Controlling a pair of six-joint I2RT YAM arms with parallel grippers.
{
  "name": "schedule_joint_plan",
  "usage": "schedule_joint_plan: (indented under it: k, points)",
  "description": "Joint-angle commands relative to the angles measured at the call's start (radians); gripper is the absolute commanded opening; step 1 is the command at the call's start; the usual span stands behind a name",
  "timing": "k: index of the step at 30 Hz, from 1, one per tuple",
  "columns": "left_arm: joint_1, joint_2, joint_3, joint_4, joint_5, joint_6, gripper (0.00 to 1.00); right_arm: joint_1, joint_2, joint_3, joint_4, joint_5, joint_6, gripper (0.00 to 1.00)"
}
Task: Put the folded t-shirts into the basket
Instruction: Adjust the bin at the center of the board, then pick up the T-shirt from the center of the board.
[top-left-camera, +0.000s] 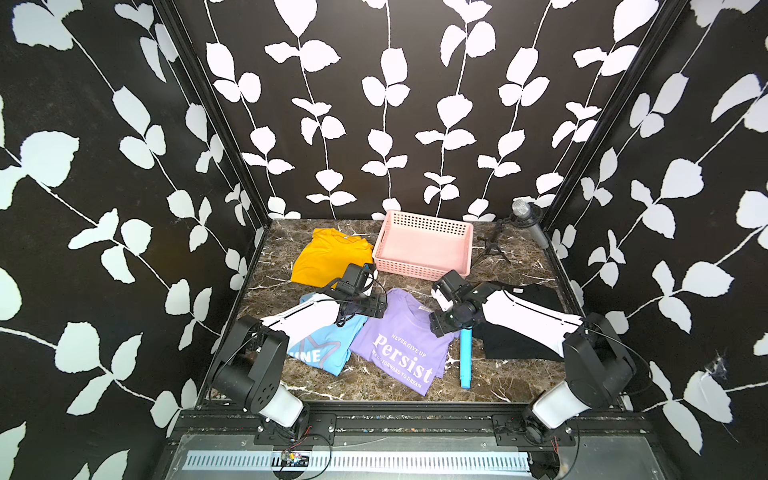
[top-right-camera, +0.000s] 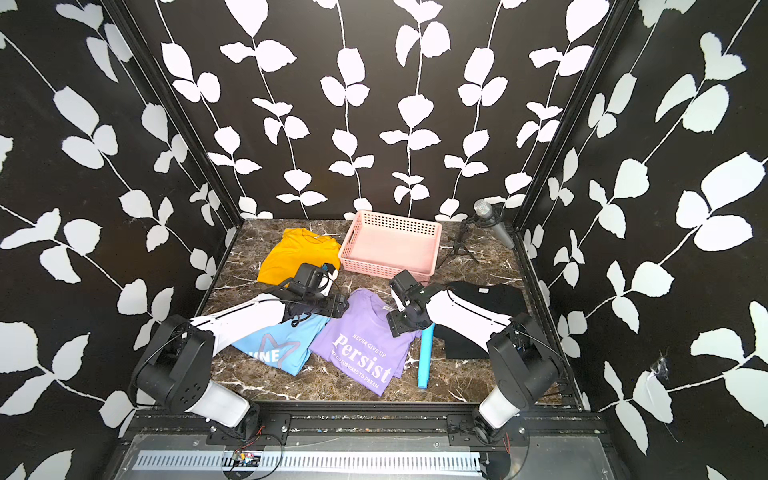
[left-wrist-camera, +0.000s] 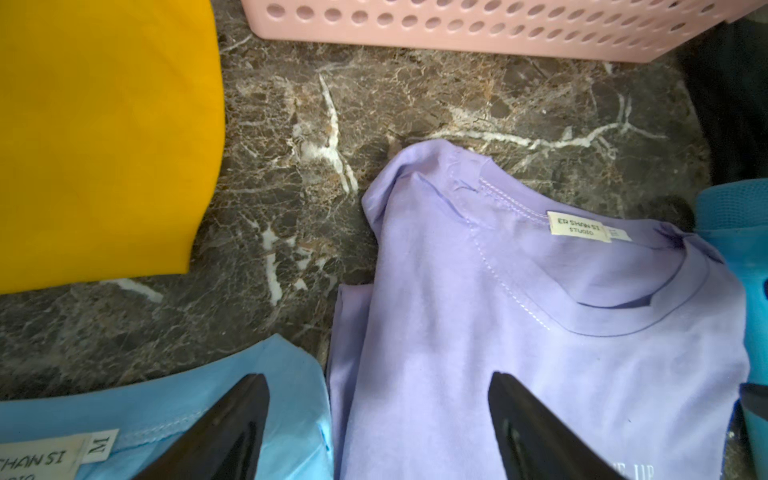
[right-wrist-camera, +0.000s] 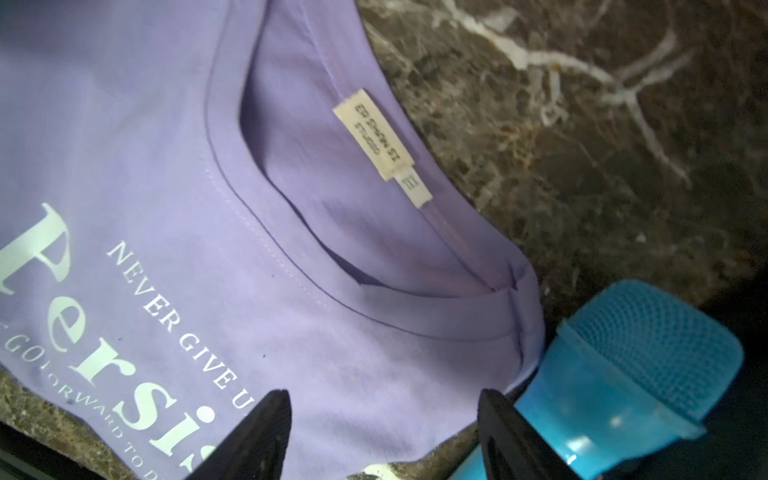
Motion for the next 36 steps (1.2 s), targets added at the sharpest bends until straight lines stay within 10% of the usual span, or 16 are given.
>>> schedule_joint_plan:
  k: [1, 17, 36]
  points:
    - [-0.009, 0.014, 0.033, -0.03, 0.013, 0.021, 0.86, 0.026, -0.036, -0.017, -0.019, 0.06, 0.113, 0.73]
    - [-0.009, 0.233, 0.204, -0.104, 0.096, 0.046, 0.83, 0.053, 0.115, -0.048, 0.08, 0.075, 0.197, 0.71]
    - [-0.009, 0.345, 0.157, 0.023, 0.178, -0.085, 0.41, -0.062, 0.28, -0.017, 0.332, -0.093, 0.18, 0.41]
